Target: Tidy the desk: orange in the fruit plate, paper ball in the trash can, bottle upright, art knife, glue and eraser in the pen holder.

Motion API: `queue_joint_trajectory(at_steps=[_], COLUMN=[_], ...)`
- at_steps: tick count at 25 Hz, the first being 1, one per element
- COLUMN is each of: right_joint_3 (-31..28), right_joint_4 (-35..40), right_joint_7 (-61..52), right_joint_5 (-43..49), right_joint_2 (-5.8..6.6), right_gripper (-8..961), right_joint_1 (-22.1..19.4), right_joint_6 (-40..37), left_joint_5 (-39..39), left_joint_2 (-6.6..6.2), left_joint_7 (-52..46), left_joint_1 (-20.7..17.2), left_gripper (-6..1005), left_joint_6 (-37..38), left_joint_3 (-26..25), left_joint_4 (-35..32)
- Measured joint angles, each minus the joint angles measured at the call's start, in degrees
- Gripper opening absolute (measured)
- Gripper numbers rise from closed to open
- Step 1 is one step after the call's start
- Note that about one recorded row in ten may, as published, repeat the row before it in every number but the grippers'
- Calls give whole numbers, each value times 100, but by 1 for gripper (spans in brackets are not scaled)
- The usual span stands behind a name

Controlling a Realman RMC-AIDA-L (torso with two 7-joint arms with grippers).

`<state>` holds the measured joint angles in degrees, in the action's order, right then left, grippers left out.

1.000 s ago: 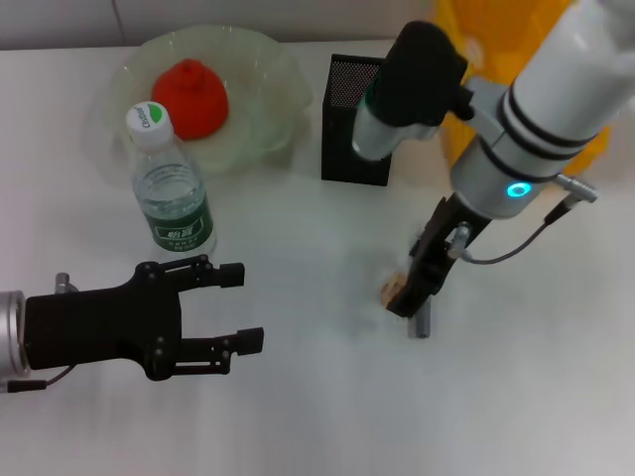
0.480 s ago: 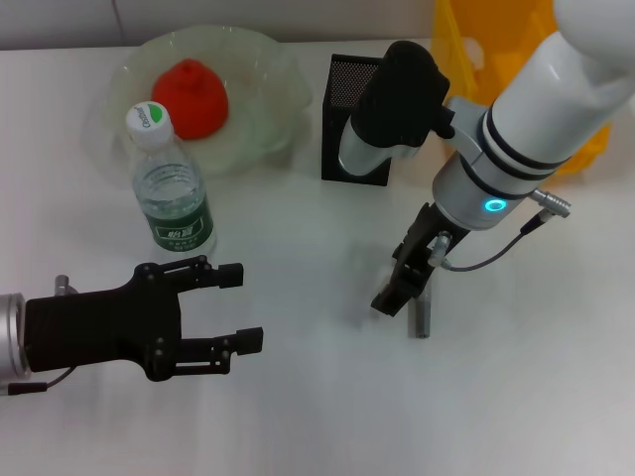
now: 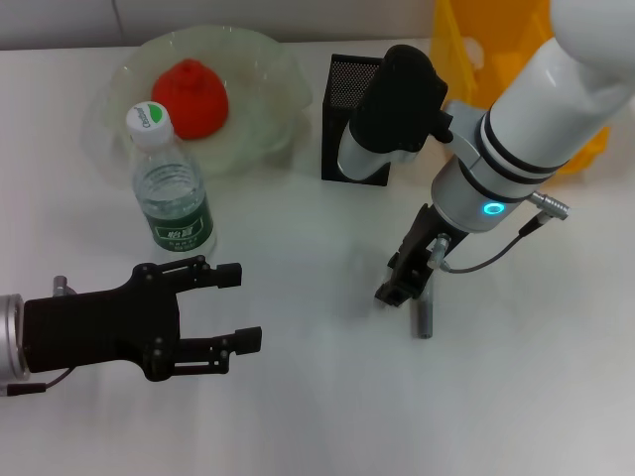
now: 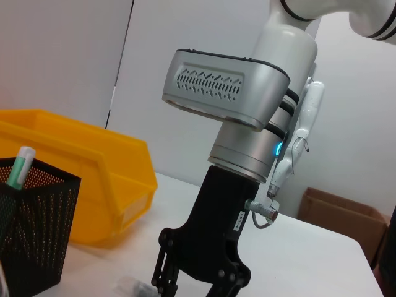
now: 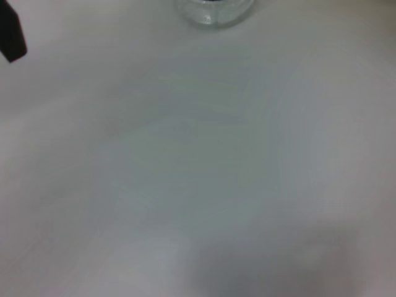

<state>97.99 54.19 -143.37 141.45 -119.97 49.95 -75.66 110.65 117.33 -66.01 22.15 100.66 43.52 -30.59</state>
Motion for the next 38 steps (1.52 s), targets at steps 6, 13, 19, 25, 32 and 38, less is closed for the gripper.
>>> queue_joint_trajectory(at_steps=[6,13,19,25,32,38], right_joint_3=[81,-604,-2008,-2518,-2563,-2575], right_joint_4=[78,1436,2669,1894,1463,1920], right_joint_7=[-9,-34,-25,323,518,289], right_joint_5=[0,46,24,-71,-212,-134], right_joint_2=[5,54,58,77,70,82], right_gripper=[442,403,394,448,528,606], right_joint_1=[-5,-331,-596,-256,-182,-217], right_joint_6=[-53,-732,-504,215,415,-472], left_joint_5=[0,-7,-9,-7,-1,1], left_joint_2=[0,-15,-20,-21,-30,-33], left_joint_7=[0,1,1,1,1,1], left_joint_1=[0,-9,-9,-14,-31,-35], left_gripper=[827,827,827,827,827,827], left_joint_6=[-2,15,34,46,60,97], left_joint_3=[-1,-2,-2,-2,-2,-2], left_joint_4=[0,0,0,1,0,-1])
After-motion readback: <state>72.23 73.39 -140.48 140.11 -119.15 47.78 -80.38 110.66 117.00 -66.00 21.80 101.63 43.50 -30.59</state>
